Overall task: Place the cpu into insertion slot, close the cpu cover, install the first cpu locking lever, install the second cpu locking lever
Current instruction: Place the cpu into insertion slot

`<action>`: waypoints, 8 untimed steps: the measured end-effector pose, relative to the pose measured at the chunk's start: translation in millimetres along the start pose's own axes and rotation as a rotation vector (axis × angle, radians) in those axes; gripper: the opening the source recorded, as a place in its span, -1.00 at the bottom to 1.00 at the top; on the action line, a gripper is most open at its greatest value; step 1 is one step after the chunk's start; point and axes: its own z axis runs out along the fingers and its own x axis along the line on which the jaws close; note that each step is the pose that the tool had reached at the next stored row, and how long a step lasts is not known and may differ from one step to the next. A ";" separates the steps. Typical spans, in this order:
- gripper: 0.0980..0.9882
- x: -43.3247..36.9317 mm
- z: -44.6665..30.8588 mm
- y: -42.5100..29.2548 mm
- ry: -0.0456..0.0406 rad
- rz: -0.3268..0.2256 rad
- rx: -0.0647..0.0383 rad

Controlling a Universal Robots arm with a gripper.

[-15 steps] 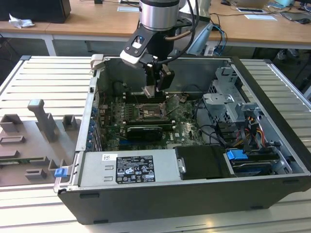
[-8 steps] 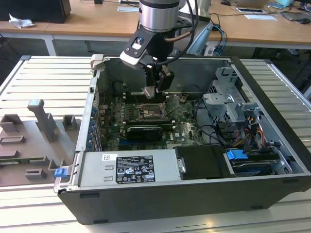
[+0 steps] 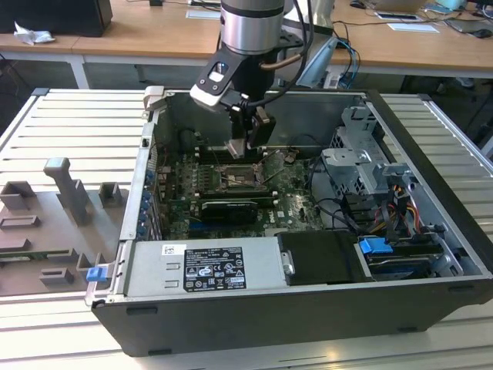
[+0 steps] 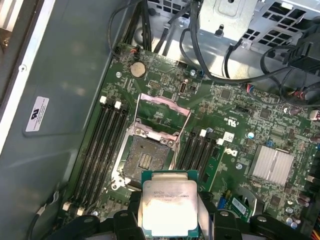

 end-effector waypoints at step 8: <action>-0.04 -0.1 3.1 -0.1 0.0002 0.005 0.001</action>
